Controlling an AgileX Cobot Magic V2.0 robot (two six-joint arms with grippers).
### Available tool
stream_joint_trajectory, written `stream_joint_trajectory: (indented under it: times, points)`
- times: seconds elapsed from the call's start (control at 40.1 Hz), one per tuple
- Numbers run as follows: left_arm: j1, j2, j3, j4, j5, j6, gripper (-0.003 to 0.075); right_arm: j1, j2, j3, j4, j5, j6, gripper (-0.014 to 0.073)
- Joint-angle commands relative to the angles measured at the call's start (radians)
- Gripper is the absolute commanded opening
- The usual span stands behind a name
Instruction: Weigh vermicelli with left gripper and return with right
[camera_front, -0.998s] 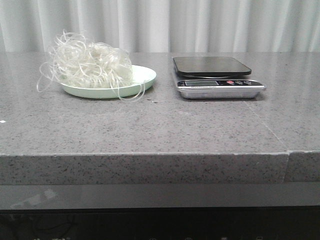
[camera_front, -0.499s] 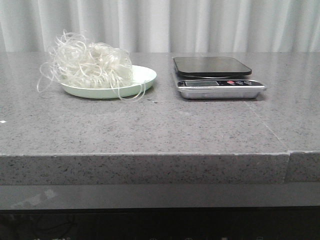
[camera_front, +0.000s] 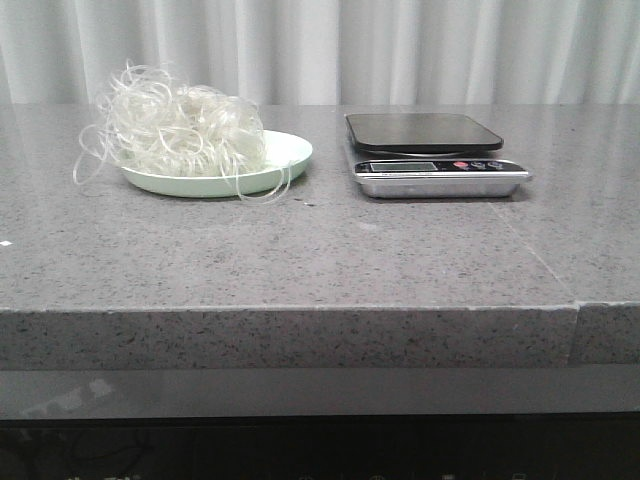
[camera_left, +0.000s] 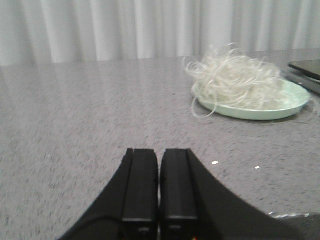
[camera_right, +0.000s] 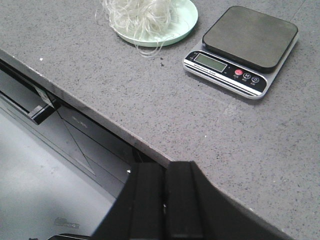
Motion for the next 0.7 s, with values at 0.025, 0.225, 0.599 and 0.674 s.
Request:
stream_joint_trajectory:
  times: [0.025,0.225,0.599,0.674]
  points:
    - [0.029,-0.026,0.045,-0.038,-0.165,0.002,0.0155,-0.006,0.005,-0.023,-0.011,-0.064,0.0,0.0157]
    - [0.023,-0.024,0.043,-0.03,-0.163,0.002,0.0155,-0.006,0.005,-0.023,-0.011,-0.064,0.0,0.0157]
    - [0.056,-0.024,0.043,-0.03,-0.174,0.002,0.0155,-0.006,0.005,-0.023,-0.011,-0.064,0.0,0.0157]
    - [0.055,-0.024,0.043,-0.03,-0.174,0.002,0.0155,-0.006,0.005,-0.023,-0.011,-0.064,0.0,0.0157]
